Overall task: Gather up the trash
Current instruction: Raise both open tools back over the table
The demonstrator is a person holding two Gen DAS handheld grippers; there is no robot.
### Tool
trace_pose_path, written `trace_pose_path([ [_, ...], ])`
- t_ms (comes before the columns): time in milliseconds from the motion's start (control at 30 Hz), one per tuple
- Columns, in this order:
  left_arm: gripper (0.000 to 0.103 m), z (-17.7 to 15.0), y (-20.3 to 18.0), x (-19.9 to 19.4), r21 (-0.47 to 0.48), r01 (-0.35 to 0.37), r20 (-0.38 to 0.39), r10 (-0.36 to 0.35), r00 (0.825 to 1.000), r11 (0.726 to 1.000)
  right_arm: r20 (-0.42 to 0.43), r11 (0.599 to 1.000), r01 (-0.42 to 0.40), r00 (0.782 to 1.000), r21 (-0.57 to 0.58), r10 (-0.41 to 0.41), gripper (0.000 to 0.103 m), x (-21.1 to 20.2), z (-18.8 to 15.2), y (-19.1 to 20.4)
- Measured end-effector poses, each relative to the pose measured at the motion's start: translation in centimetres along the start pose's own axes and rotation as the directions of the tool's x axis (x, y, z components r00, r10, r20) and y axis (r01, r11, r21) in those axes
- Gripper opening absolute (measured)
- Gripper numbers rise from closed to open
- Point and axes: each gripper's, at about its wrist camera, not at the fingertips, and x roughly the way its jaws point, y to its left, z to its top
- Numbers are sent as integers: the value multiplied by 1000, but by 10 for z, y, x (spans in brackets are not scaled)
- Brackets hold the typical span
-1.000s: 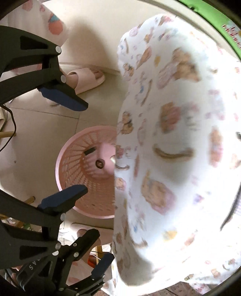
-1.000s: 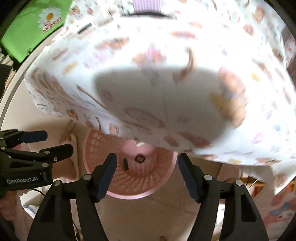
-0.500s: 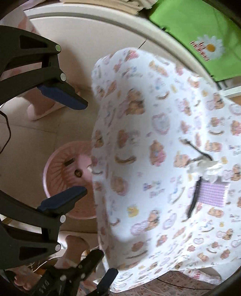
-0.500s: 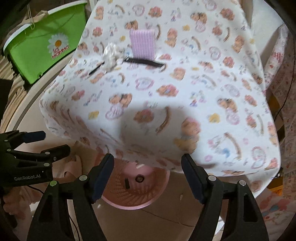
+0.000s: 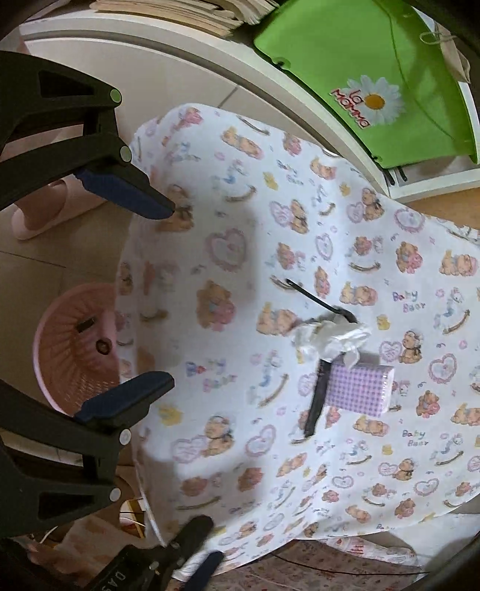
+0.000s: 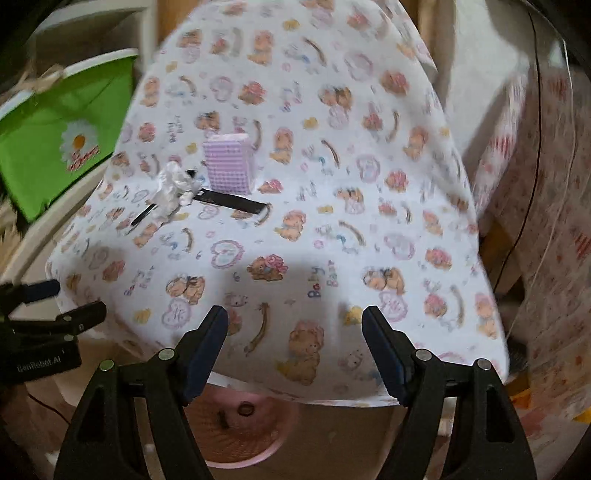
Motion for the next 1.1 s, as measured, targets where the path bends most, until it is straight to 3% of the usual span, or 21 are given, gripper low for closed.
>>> trace_pose_path([
  [133, 83, 7, -4, 13, -1, -10, -24, 10, 1000, 1000, -110, 996, -32, 993, 83, 42, 66, 27, 4, -13],
  [200, 84, 8, -5, 19, -3, -16, -29, 16, 999, 1000, -103, 999, 1, 995, 54, 4, 59, 29, 7, -13],
  [267, 85, 11, -4, 23, -22, 1, -40, -2, 999, 1000, -125, 998, -10, 992, 57, 17, 59, 35, 9, -17],
  [400, 103, 13, 2, 32, -62, 1, -55, -4, 999, 998, -132, 998, -22, 991, 51, 29, 60, 40, 13, -19],
  [567, 103, 15, 4, 34, -99, -2, -61, -4, 998, 995, -149, 999, 7, 989, -47, -14, 64, 42, 15, -7],
  [733, 103, 15, 3, 36, -115, -8, -71, 0, 997, 993, -162, 999, 5, 987, -44, -12, 64, 44, 16, -7],
  [1100, 103, 31, 6, 46, -75, 21, -184, -35, 982, 997, -160, 999, 7, 987, -54, -16, 69, 45, 16, -4],
])
